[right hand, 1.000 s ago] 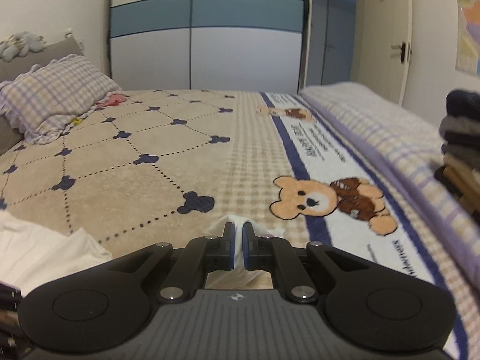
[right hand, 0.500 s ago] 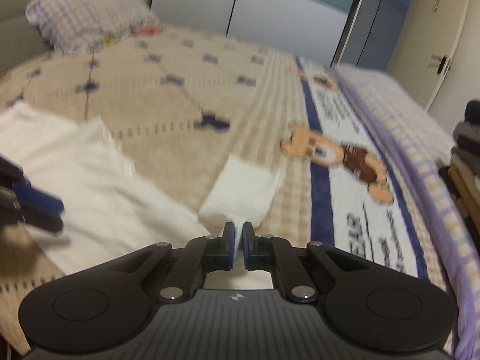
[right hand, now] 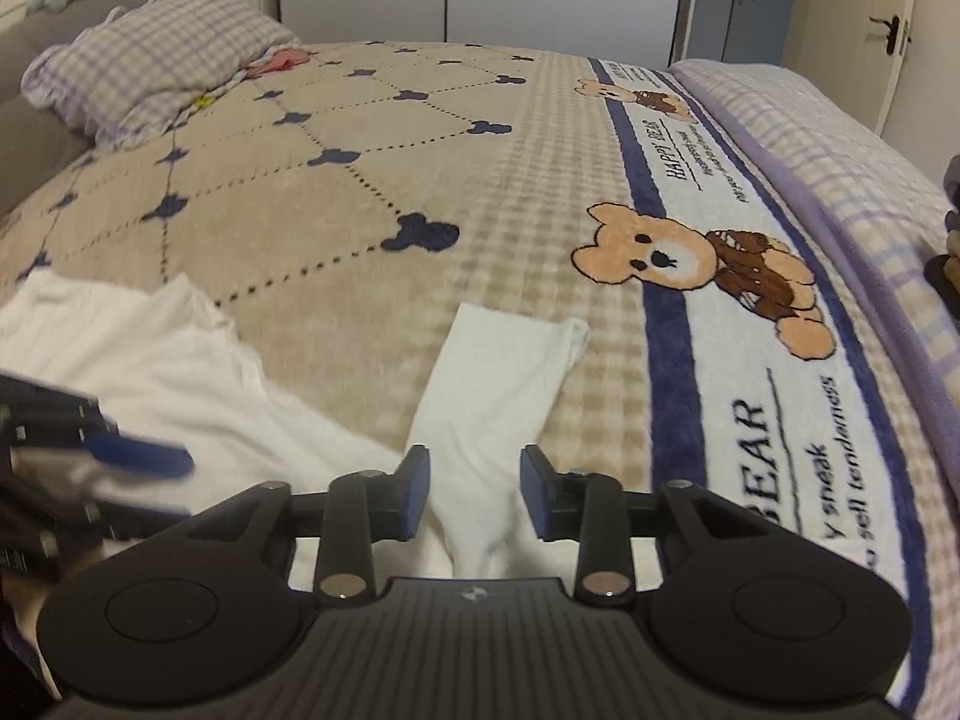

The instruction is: Fold clothes

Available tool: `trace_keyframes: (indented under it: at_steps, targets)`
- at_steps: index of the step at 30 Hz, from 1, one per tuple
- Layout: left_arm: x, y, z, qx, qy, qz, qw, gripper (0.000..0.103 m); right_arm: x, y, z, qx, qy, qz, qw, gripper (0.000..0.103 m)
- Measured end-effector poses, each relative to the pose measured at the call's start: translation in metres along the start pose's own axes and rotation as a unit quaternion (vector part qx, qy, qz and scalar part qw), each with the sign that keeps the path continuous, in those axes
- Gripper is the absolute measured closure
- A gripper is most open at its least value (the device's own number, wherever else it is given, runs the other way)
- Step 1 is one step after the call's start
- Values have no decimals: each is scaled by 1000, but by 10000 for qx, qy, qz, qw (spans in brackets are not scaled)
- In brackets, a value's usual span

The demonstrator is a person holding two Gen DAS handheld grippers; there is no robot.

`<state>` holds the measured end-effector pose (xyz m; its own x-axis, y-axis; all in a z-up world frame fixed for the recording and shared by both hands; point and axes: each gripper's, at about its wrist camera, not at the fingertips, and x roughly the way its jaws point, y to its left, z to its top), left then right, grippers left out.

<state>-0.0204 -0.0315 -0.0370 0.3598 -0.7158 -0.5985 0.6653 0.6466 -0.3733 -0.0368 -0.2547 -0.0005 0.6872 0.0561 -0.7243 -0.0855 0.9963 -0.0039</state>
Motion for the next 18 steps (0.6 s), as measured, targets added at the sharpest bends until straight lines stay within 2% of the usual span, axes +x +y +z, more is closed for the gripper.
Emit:
trace_keyframes:
  at_steps: [12,15,17,18]
  targets:
    - [17,1,8,-12,49,-255,9997,57,69,0,28,660,498,154,9965,66]
    - [19,-1,8,35,43,-291,9996,61,77,-3,27,790,459,143,9957,66]
    - [20,-2,8,79,63,-323,9994,67,78,-5,28,820,375,131,9958,72]
    - [21,-2,8,101,75,-329,9994,70,77,-6,28,827,339,109,9959,83]
